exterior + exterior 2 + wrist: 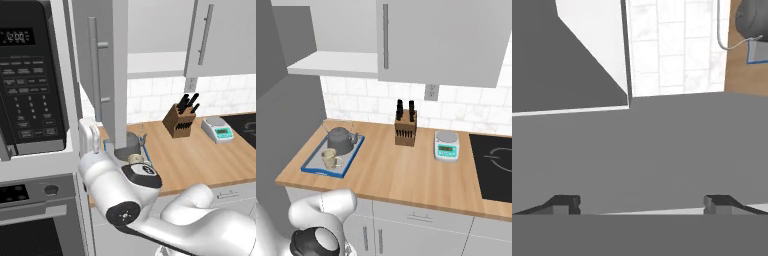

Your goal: Pick the kettle from the counter and place it on the tray. Then pick the mug from the cabinet and place it on the tray. Then close the cabinet doors.

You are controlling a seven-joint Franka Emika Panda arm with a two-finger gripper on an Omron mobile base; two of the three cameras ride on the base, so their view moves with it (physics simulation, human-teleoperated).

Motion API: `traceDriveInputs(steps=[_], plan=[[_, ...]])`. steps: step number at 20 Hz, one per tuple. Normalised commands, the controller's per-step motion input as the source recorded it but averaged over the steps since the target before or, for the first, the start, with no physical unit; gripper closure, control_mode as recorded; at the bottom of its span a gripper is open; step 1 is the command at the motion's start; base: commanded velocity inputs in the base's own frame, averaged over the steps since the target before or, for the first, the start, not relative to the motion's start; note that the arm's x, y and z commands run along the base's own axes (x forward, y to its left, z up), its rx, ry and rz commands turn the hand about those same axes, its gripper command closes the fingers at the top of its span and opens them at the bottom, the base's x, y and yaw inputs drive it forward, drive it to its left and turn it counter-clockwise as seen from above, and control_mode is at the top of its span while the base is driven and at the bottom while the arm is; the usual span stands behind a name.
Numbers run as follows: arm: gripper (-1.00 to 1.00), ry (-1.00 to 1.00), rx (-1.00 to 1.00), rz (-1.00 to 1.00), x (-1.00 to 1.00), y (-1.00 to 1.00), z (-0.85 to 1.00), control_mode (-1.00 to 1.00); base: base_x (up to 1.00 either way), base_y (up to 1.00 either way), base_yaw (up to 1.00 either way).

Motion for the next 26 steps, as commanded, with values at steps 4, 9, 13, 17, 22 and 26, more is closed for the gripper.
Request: traceDriveInputs(steps=[4, 9, 13, 17, 22, 26], plan=[[-1.00, 0.00, 0.00, -0.13, 0.32, -0.35, 0.01, -1.00, 0.00, 0.00, 0.00], [-1.00, 0.00, 0.00, -0.12, 0.34, -0.60, 0.08, -1.00, 0.00, 0.00, 0.00], [-1.00, 0.00, 0.02, -0.08, 0.40, -0.70, 0.03, -1.00, 0.00, 0.00, 0.00], [-1.00, 0.00, 0.06, -0.05, 0.48, -0.75, 0.00, -1.00, 0.00, 0.00, 0.00], [-1.00, 0.00, 0.09, -0.04, 0.53, -0.77, 0.00, -1.00, 0.00, 0.00, 0.00], [-1.00, 0.00, 0.10, -0.04, 0.61, -0.78, 0.00, -1.00, 0.00, 0.00, 0.00]])
